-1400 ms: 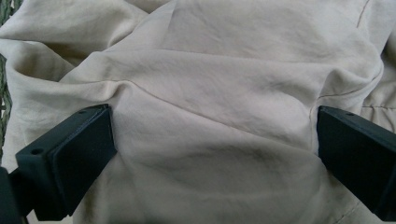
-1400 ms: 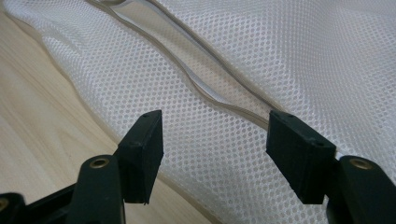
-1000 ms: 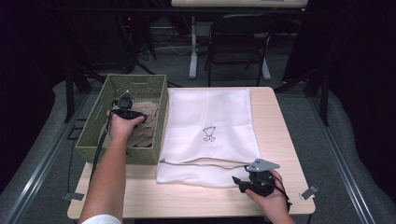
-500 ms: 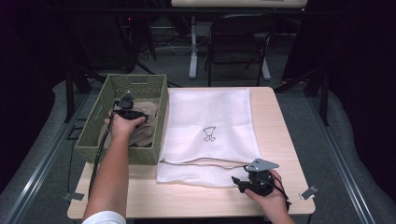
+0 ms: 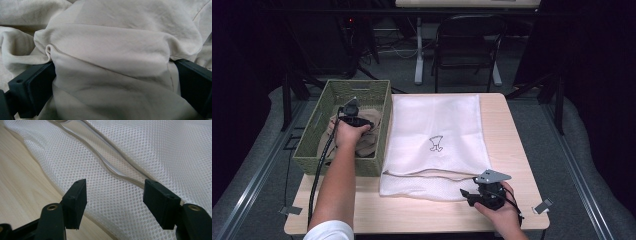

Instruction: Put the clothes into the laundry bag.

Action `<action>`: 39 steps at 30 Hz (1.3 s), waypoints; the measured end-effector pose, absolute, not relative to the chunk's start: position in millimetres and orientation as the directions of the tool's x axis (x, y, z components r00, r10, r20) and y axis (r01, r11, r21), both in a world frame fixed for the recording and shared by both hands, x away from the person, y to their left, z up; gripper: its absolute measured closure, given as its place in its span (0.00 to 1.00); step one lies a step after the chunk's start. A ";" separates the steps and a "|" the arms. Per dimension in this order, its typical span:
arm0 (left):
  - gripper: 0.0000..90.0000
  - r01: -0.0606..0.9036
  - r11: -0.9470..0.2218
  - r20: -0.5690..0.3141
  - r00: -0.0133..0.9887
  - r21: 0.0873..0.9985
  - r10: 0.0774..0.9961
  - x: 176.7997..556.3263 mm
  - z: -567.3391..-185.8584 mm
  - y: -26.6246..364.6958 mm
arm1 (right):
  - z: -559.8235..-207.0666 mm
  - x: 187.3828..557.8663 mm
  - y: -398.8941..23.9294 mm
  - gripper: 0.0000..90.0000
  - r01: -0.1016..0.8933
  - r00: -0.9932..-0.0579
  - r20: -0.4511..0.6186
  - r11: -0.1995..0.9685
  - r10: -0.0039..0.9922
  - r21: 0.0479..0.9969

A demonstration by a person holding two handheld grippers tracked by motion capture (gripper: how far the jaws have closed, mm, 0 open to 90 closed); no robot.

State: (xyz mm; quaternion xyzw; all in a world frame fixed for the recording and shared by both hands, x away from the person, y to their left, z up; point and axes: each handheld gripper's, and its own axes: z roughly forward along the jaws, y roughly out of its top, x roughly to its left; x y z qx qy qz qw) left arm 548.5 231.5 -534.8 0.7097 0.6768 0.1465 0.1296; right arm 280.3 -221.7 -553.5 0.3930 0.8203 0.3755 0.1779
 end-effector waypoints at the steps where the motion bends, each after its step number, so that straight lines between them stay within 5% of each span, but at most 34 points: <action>1: 0.00 0.922 -0.052 0.033 0.042 0.384 0.999 548.8 -535.5 232.2 | -553.7 280.1 -221.5 0.39 0.511 -0.626 0.005 0.405 0.780 0.758; 10: 0.05 0.927 -0.033 -0.003 0.037 0.373 0.999 550.4 -538.5 240.2 | -553.0 279.8 -221.5 0.39 0.511 -0.631 0.001 0.416 0.775 0.752; 26: 0.44 0.923 -0.025 -0.041 0.044 0.384 0.998 546.5 -531.0 250.5 | -553.1 279.2 -222.4 0.39 0.510 -0.628 0.000 0.413 0.778 0.755; 39: 0.54 0.922 -0.014 -0.040 0.032 0.387 0.999 542.9 -519.7 248.7 | -552.8 279.6 -224.0 0.39 0.510 -0.626 0.002 0.407 0.780 0.758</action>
